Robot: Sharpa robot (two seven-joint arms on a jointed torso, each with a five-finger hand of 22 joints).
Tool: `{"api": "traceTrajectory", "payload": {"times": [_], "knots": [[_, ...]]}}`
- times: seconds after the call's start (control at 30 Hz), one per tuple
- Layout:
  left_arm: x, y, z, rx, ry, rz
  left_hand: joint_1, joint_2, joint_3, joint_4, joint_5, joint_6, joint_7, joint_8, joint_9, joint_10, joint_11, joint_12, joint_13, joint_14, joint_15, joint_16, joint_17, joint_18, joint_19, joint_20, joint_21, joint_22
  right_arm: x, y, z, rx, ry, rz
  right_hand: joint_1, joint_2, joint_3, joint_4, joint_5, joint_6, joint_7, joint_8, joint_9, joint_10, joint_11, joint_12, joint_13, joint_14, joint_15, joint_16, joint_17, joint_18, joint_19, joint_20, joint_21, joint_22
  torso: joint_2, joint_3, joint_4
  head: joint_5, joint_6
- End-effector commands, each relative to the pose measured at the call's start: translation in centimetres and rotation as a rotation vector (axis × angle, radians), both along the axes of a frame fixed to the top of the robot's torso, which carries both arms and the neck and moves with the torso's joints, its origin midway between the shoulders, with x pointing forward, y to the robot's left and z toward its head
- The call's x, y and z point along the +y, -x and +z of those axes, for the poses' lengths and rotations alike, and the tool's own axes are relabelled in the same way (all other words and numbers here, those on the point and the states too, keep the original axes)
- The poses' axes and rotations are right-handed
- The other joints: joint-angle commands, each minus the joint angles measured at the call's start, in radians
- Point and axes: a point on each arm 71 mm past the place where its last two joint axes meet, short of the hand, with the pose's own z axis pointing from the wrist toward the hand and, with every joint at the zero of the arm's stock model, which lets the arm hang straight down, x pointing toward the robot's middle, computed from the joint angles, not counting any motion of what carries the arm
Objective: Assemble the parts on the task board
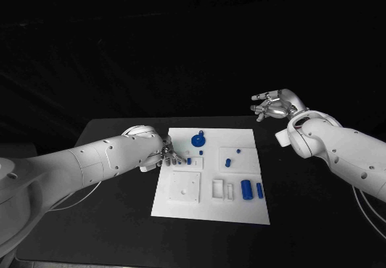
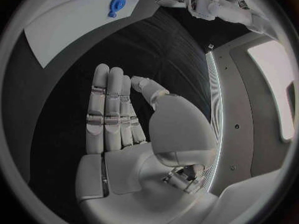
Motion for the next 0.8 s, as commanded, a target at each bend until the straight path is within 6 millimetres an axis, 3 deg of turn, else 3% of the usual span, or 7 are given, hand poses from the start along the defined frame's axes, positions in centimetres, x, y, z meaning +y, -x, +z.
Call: {"api": "traceTrajectory", "payload": {"times": [0.03, 0.27, 0.33, 0.57, 0.67, 0.73, 0.8], "knots": [[0.0, 0.0, 0.1, -0.006, 0.021, 0.004, 0.002, -0.004, -0.001, 0.007, 0.001, 0.001, 0.005, -0.002, 0.001, 0.045, 0.002, -0.003, 0.001, 0.000, -0.005, -0.004, 0.000, -0.005, 0.000, -0.004, -0.002, 0.017, 0.1, 0.0, 0.0, 0.001, 0.006, 0.014, -0.005, -0.002, 0.007, 0.001, 0.004, 0.002, 0.005, -0.001, 0.001, -0.005, 0.001, 0.004, 0.000, 0.002, 0.004, -0.005, -0.001, -0.001, 0.000, 0.000, 0.002, -0.001, 0.000, -0.0004, -0.0002, 0.001, 0.000], [0.3, 0.0, 0.2, 0.006, 0.051, 0.018, -0.001, -0.032, -0.009, 0.028, -0.001, 0.001, 0.005, -0.003, 0.001, 0.045, 0.002, -0.005, 0.000, -0.002, -0.007, -0.006, -0.002, -0.007, 0.000, -0.007, -0.003, 0.016, 0.1, 0.0, -0.1, 0.003, 0.007, 0.014, -0.005, -0.002, 0.007, 0.001, 0.004, 0.002, 0.005, -0.001, 0.001, -0.005, 0.001, 0.004, 0.000, 0.002, 0.004, -0.005, -0.001, -0.001, 0.000, 0.000, 0.002, -0.001, 0.000, -0.0012, -0.0004, 0.000, 0.001], [0.4, 0.0, 0.3, 0.010, 0.067, 0.025, 0.014, -0.041, -0.011, 0.056, -0.001, 0.002, 0.004, -0.002, -0.003, 0.045, 0.001, -0.004, -0.005, -0.002, -0.008, -0.006, 0.001, -0.012, 0.000, -0.011, -0.004, 0.016, 0.1, 0.0, -0.1, 0.004, 0.007, 0.013, -0.005, -0.002, 0.007, 0.001, 0.004, 0.002, 0.005, -0.001, 0.001, -0.005, 0.001, 0.004, 0.000, 0.002, 0.004, -0.005, -0.001, -0.001, 0.000, 0.000, 0.002, -0.001, 0.000, -0.0011, 0.0004, -0.001, 0.000], [0.9, -0.2, 1.3, 0.001, 0.126, 0.060, 0.017, -0.039, -0.013, 0.062, -0.001, 0.000, 0.005, -0.003, -0.004, 0.045, 0.002, -0.005, -0.007, -0.003, -0.009, -0.009, -0.001, -0.013, 0.000, -0.012, -0.005, 0.016, 0.0, 0.1, -0.1, 0.004, 0.007, 0.012, -0.005, -0.002, 0.007, 0.001, 0.004, 0.002, 0.005, -0.001, 0.001, -0.005, 0.001, 0.004, 0.000, 0.002, 0.004, -0.005, -0.001, -0.001, 0.000, 0.000, 0.002, -0.001, -0.001, -0.0006, 0.0012, -0.002, 0.000], [1.1, -0.4, 2.0, -0.005, 0.185, 0.079, 0.021, -0.026, -0.010, 0.052, -0.001, -0.014, 0.009, -0.004, -0.005, 0.043, 0.005, -0.023, -0.016, -0.018, -0.009, -0.035, -0.040, -0.016, -0.005, -0.013, -0.010, 0.015, -0.1, 0.1, -0.1, 0.004, 0.008, 0.011, -0.005, -0.002, 0.007, 0.001, 0.004, 0.002, 0.005, -0.001, 0.001, -0.005, 0.001, 0.004, 0.000, 0.002, 0.004, -0.005, -0.001, -0.001, 0.000, 0.000, 0.002, -0.001, -0.001, -0.0004, 0.0022, -0.004, 0.000], [1.2, -0.5, 2.5, -0.004, 0.233, 0.085, 0.024, -0.005, -0.011, 0.033, -0.001, -0.074, 0.024, -0.007, -0.026, 0.035, 0.009, -0.049, -0.027, -0.039, -0.005, -0.069, -0.090, -0.019, -0.018, -0.010, -0.020, 0.012, -0.1, 0.1, -0.1, 0.003, 0.009, 0.010, -0.005, -0.002, 0.007, 0.001, 0.004, 0.002, 0.005, -0.001, 0.001, -0.005, 0.001, 0.004, 0.000, 0.002, 0.004, -0.005, -0.001, -0.001, 0.000, 0.000, 0.002, -0.001, -0.001, -0.0009, 0.0019, -0.003, 0.003], [1.2, -0.6, 3.1, -0.007, 0.291, 0.091, 0.029, 0.042, -0.027, -0.027, 0.000, -0.133, 0.043, 0.005, -0.102, 0.023, 0.023, -0.096, -0.043, -0.080, 0.010, -0.108, -0.148, -0.021, -0.048, 0.004, -0.048, 0.002, -0.2, 0.1, -0.2, 0.003, 0.010, 0.010, -0.005, -0.002, 0.007, 0.001, 0.004, 0.002, 0.005, -0.001, 0.001, -0.005, 0.001, 0.004, 0.000, 0.002, 0.004, -0.005, -0.001, -0.001, 0.000, 0.000, 0.002, -0.001, -0.001, -0.0011, 0.0018, -0.003, 0.005]]}}
